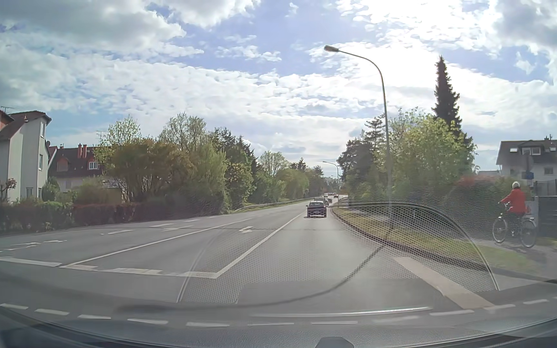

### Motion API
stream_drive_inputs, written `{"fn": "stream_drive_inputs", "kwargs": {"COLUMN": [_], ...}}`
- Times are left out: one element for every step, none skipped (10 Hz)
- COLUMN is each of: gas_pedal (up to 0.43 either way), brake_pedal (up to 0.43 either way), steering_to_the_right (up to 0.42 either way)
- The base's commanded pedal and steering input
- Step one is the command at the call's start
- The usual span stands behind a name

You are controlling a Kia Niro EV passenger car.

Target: Follow the waypoints while adhering to traffic rules and regulations

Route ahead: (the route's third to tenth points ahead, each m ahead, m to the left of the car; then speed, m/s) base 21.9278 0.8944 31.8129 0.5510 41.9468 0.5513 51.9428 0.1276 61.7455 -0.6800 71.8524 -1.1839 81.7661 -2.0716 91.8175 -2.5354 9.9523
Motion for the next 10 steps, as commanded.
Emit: {"fn": "stream_drive_inputs", "kwargs": {"gas_pedal": [0.118, 0.118, 0.118, 0.118, 0.118, 0.118, 0.118, 0.118, 0.118, 0.118], "brake_pedal": [0.0, 0.0, 0.0, 0.0, 0.0, 0.0, 0.0, 0.0, 0.0, 0.0], "steering_to_the_right": [-0.001, -0.001, -0.001, -0.001, -0.001, -0.001, -0.001, 0.002, 0.008, 0.012]}}
